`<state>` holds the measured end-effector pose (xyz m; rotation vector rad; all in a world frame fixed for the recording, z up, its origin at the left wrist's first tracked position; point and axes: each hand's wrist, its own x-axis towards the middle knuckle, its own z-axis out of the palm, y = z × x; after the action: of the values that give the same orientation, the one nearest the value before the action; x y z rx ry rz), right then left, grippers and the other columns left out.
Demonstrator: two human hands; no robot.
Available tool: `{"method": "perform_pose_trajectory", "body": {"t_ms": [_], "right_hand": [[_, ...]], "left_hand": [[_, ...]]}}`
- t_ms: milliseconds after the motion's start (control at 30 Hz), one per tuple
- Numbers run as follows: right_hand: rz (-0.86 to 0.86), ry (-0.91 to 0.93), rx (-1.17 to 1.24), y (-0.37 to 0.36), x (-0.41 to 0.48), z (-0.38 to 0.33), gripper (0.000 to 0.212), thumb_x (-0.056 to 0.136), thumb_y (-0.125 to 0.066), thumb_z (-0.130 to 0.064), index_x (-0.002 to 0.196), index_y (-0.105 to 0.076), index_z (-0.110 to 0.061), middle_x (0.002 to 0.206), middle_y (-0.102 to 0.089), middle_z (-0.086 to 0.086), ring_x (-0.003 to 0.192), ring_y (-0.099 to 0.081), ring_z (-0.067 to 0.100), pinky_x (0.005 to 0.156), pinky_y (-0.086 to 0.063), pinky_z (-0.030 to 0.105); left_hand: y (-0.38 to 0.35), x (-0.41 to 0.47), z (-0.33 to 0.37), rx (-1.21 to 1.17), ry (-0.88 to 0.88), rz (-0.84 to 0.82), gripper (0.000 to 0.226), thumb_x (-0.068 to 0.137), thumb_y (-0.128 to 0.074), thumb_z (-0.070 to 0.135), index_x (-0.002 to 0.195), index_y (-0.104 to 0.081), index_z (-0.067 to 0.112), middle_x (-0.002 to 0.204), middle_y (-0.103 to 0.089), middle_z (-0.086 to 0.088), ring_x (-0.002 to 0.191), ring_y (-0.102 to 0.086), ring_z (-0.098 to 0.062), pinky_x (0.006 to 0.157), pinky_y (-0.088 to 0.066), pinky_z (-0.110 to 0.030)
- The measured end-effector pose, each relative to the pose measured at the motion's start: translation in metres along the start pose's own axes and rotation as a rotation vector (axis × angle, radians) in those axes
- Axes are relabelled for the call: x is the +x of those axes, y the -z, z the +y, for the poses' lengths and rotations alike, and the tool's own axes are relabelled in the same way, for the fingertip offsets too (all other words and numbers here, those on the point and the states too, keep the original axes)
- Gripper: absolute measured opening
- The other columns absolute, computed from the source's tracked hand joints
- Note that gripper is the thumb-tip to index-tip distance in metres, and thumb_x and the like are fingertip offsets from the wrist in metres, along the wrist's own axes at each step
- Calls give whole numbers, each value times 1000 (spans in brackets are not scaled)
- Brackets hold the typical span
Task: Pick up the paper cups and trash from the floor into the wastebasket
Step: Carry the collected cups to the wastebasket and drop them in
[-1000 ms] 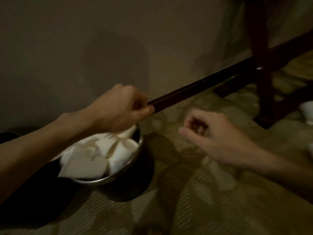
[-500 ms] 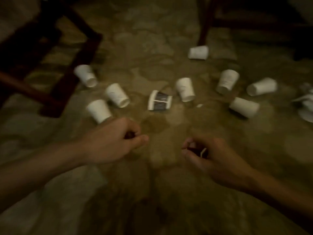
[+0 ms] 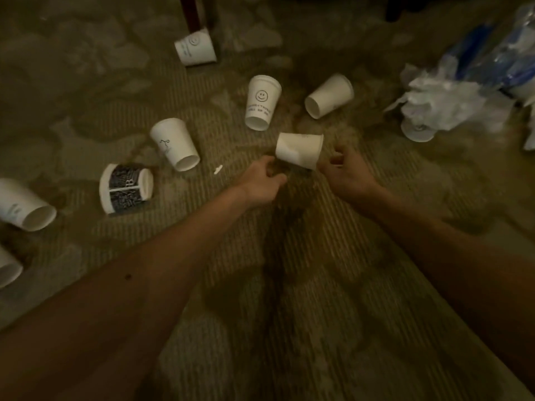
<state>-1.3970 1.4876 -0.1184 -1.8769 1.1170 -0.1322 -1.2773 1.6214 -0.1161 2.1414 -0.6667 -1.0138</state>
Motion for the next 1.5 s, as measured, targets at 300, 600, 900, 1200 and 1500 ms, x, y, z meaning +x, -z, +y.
{"method": "perform_pose_trajectory", "body": {"t_ms": [300,600,900,1200,1500], "right_hand": [[-53,-124,169,-29,28,-9,34,93,-65,-26,124,-61,-12,112,-63,0,94,-63,16,72,-54,29],[-475,88,311,-75,-37,-68,17,98,-56,-18,83,-63,-19,87,-63,5,76,-59,16,68,-50,31],[-750,83,338,-241,-161,-176,47,87,-72,-29,127,-51,-17,116,-59,0,106,-58,19,85,-54,36],[-832,-117,417,-303,-189,-174,27,77,-79,-38,93,-67,-20,78,-76,-2,68,-73,13,51,-56,26],[-758,-207,316,-330,-185,-183,52,73,-81,-40,115,-58,-20,102,-72,4,84,-74,22,70,-61,38]], "left_hand": [[-6,27,3,-387,185,26,54,98,-58,29,147,-34,29,140,-51,1,104,-61,-21,65,-53,-32],[84,-59,-36,-455,361,140,36,91,-62,52,112,-55,23,108,-66,-6,84,-67,-19,54,-55,-28],[172,-236,-150,-485,433,308,40,87,-71,41,120,-57,24,107,-70,-4,83,-72,-18,75,-60,-37],[235,-258,-252,-457,418,787,65,81,-64,67,130,-51,26,114,-63,-2,92,-64,-16,66,-53,-31],[281,-196,-304,-750,521,723,107,79,-69,64,157,-10,23,154,-36,-5,130,-48,-28,103,-46,-51]]}}
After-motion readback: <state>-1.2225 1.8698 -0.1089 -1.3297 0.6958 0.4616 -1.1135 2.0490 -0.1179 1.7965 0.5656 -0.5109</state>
